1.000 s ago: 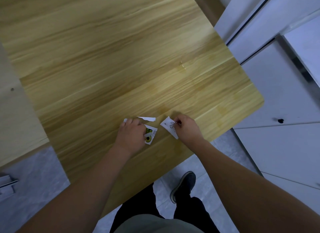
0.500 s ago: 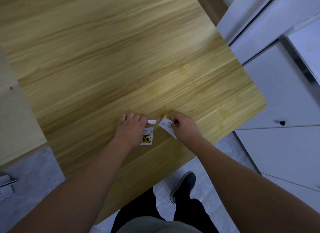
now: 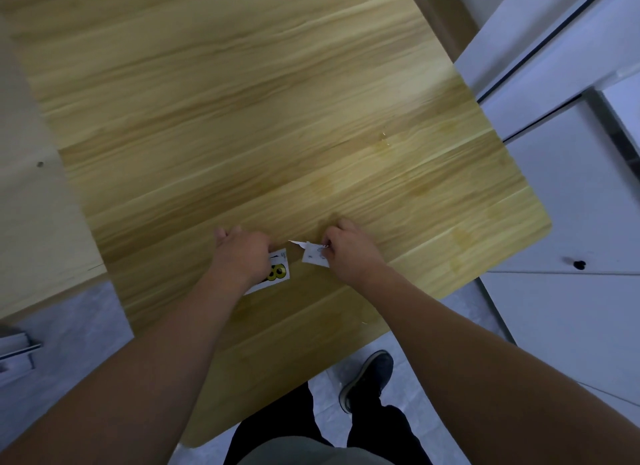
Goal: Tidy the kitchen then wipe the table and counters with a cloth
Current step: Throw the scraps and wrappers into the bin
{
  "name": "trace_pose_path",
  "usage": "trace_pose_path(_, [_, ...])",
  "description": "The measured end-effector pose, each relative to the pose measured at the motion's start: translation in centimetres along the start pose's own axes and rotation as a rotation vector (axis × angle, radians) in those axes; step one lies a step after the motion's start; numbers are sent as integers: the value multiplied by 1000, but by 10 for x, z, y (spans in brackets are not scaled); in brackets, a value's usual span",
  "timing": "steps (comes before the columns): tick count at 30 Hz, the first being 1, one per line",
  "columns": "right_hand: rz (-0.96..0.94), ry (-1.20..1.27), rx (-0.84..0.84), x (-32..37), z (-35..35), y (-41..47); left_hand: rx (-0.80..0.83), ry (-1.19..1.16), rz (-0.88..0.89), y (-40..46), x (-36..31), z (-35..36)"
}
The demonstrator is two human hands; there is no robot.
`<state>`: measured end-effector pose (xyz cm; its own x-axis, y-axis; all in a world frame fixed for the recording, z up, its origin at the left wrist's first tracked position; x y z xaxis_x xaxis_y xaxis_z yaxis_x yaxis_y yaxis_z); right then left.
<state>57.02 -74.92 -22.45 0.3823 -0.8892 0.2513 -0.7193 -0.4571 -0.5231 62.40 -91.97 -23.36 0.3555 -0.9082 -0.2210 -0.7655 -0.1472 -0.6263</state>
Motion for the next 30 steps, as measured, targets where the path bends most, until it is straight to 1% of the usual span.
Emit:
trace_pose_path(5, [-36,-160,-69,24,5,9,-64,12,-16,5,2,-4])
trace_pose_path(8, [-22,-230,-88,29,8,12,-60,36,-12,7,1,-4])
trace_pose_path(11, [-9,-249,-86,32,11,13,-46,32,-26,10,1,-4])
trace_pose_path(20, [60,-125,13,27,12,14,-53,-2,2,7,-2,-10])
trace_pose_path(25, [137,-25,8,3,4,-7,-37,-74,3,4,-20,-23])
trace_pose_path(27, [192,39,-20,-14,-5,-24,-31,-43,33,5,-34,-29])
trace_pose_path(30, [262,137,-158,-45,-24,-58,-23,-2,93,5,-72,-35])
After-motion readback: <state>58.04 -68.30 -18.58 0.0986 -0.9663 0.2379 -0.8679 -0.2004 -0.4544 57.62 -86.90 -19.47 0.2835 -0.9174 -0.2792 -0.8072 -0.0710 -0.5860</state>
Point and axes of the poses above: each hand's wrist, its own y-axis towards the middle knuckle, its own z-axis out of the palm, x = y × z, the point moved 5 cm from there along y, towards the middle knuckle, and after that the axes turned 9 degrees about -y, right-handed, at the moved point
